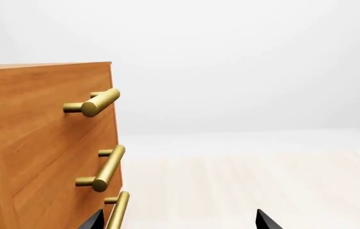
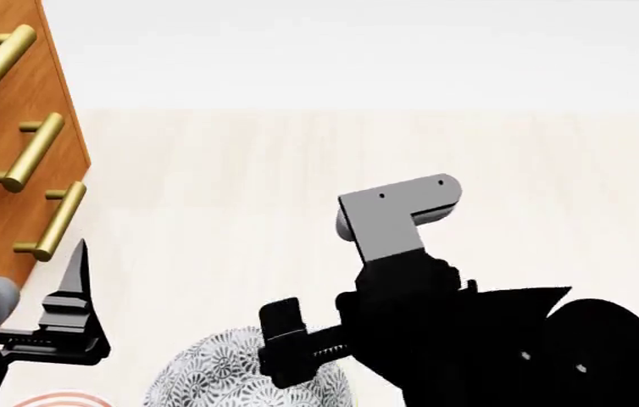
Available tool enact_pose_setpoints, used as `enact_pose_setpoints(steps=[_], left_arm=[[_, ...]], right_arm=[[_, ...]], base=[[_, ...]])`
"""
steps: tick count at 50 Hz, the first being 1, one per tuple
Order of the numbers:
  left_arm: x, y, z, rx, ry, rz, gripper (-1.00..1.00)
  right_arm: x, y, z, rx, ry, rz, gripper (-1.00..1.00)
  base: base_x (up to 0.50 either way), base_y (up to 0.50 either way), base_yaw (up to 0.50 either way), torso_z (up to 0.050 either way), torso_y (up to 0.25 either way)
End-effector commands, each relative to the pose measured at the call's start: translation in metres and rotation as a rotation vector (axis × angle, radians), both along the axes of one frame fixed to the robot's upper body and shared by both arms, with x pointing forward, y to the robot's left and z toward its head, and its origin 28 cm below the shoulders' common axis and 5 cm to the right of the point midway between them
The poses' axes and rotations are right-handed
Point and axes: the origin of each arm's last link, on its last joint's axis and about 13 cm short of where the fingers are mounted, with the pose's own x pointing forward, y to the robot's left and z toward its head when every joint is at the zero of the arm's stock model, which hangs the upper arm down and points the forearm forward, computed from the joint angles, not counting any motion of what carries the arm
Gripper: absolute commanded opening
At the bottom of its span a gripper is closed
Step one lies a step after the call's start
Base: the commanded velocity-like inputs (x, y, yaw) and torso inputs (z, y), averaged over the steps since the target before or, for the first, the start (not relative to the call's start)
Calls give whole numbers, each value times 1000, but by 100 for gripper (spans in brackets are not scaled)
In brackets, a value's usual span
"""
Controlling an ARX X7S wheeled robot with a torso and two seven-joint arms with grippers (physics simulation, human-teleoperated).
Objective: Stack the bowl at the front on the bowl in the middle.
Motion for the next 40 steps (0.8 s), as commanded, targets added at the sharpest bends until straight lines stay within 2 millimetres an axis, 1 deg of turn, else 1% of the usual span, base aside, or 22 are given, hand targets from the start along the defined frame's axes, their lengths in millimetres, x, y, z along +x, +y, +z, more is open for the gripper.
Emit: enact_pose_setpoints(steps=[1, 3, 5, 6, 8, 11, 12, 17, 20, 21, 22, 23, 29, 40], left_arm=[[1, -1, 2, -2, -9, -3, 100], [2, -1, 2, -3, -18, -7, 100], [3, -2, 2, -4, -24, -6, 100], [3, -2, 2, -4, -27, -7, 100], [2, -3, 2, 3, -52, -7, 100], [1, -5, 5, 9, -105, -11, 100], [-1, -5, 6, 8, -128, -15, 100], [-4, -7, 7, 25, -188, -3, 100], [-5, -7, 7, 53, -223, 23, 100], [-6, -7, 8, 70, -266, 41, 100], [-7, -7, 8, 73, -271, 47, 100], [-9, -8, 10, 73, -312, 42, 100], [-15, -9, 14, 96, -395, 57, 100], [-14, -9, 13, 94, -387, 52, 100]], right_arm=[[-18, -6, 18, 148, -630, -251, 100], [-26, -6, 12, 163, -735, -284, 100], [-30, -5, 7, 169, -783, -289, 100], [-32, -5, 5, 163, -813, -248, 100], [-37, -3, -3, 131, -900, -301, 100], [-45, -2, -6, 166, -970, -325, 100], [-49, -2, -8, 168, -1026, -354, 100], [-61, 0, -15, 195, -1090, -373, 100], [-64, 0, -20, 199, -1128, -400, 100], [-66, 0, -21, 205, -1138, -402, 100], [-67, 0, -22, 208, -1147, -408, 100], [-69, -1, -22, 200, -1177, -417, 100], [-76, -1, -23, 188, -1219, -421, 100], [-75, -1, -24, 184, -1229, -437, 100]], base=[[0, 0, 0, 0, 0], [0, 0, 0, 0, 0], [0, 0, 0, 0, 0], [0, 0, 0, 0, 0], [0, 0, 0, 0, 0], [0, 0, 0, 0, 0], [0, 0, 0, 0, 0], [0, 0, 0, 0, 0], [0, 0, 0, 0, 0], [0, 0, 0, 0, 0], [0, 0, 0, 0, 0], [0, 0, 0, 0, 0], [0, 0, 0, 0, 0], [0, 0, 0, 0, 0]])
